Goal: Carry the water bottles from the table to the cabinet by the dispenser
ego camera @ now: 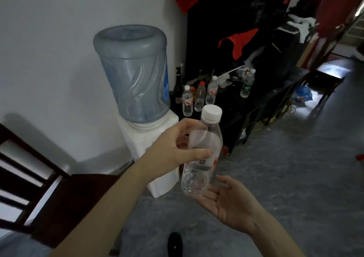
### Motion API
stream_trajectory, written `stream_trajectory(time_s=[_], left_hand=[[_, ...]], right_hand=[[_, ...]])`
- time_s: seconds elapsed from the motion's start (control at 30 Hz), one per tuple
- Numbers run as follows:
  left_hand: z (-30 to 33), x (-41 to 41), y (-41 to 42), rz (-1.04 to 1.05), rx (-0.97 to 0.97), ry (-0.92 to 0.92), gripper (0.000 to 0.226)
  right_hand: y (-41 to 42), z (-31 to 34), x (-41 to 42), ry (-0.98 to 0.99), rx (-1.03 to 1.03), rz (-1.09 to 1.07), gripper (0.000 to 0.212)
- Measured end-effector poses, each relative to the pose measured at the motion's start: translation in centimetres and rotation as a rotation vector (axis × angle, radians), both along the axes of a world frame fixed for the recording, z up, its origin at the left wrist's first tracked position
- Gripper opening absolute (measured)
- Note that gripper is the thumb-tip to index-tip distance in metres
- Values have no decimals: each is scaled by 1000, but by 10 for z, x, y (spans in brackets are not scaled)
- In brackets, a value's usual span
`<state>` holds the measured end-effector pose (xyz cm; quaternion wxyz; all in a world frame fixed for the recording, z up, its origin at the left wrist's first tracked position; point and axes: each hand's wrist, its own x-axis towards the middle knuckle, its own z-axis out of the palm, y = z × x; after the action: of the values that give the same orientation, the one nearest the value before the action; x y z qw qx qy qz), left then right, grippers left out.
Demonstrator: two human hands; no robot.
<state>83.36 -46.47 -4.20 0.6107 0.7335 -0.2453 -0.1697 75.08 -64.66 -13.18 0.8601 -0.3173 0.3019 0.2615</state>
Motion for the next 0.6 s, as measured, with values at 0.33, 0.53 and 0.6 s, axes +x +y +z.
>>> stream_trajectory(time_s=[0.33, 0.53, 0.6], left_hand=[[7, 166, -31, -70, 43, 12, 53], [-12, 233, -64, -103, 76, 43, 56], [-19, 255, -77, -95, 84, 58, 55]], right_hand=[[-26, 18, 151, 0, 33, -57, 58], [-55, 4, 211, 49, 56, -97, 63], [-68, -5, 231, 60, 75, -105, 61]])
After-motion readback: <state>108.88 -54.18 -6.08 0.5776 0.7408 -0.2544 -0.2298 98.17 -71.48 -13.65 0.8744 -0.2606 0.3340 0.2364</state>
